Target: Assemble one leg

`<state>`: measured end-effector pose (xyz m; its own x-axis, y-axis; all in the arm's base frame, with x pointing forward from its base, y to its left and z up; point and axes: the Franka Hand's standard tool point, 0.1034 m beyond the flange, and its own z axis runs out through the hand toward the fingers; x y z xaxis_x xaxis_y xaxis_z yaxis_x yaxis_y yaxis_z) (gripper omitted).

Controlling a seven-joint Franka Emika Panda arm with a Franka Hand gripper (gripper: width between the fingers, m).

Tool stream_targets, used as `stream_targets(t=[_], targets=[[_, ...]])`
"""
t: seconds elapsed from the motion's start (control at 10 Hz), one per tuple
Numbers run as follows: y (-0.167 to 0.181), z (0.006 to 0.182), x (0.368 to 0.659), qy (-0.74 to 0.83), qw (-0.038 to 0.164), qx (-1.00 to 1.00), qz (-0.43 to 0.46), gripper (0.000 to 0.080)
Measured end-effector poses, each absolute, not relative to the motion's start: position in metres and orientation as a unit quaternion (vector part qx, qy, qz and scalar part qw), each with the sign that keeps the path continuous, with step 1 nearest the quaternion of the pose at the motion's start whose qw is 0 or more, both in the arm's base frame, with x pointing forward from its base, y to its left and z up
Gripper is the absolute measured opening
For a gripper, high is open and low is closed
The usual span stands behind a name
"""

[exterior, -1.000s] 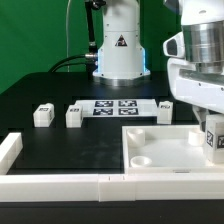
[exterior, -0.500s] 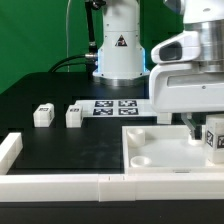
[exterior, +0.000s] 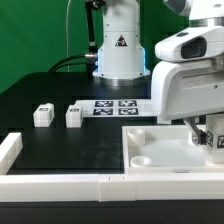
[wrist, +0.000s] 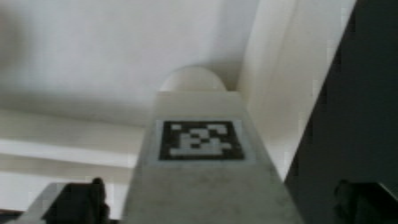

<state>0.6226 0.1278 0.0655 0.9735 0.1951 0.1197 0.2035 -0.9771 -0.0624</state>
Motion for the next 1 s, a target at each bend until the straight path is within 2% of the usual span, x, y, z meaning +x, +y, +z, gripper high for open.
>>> stream_targets(t=[0.1, 0.2, 0.3, 0.4, 0.7, 1.0], targets=[[0.1276, 0.0655, 0.6226, -0.1, 0.037, -0.993, -0.057, 0.0547], [0.1274, 0.0655, 0.6226, -0.1, 0.037, -0.993, -0.057, 0.0412], [0.1265, 0.0655, 0.6228, -0.1, 0.036, -0.993, -0.057, 0.0412], [0.1244, 0.0654, 0.6232, -0.099, 0.035, -0.993, -0.057, 0.0296], [0.1213, 0.0656, 0.6246, -0.047, 0.038, -0.996, -0.06, 0.0296], [0.1198, 0.0645, 0.6235, 0.167, 0.041, -0.984, -0.053, 0.0296]])
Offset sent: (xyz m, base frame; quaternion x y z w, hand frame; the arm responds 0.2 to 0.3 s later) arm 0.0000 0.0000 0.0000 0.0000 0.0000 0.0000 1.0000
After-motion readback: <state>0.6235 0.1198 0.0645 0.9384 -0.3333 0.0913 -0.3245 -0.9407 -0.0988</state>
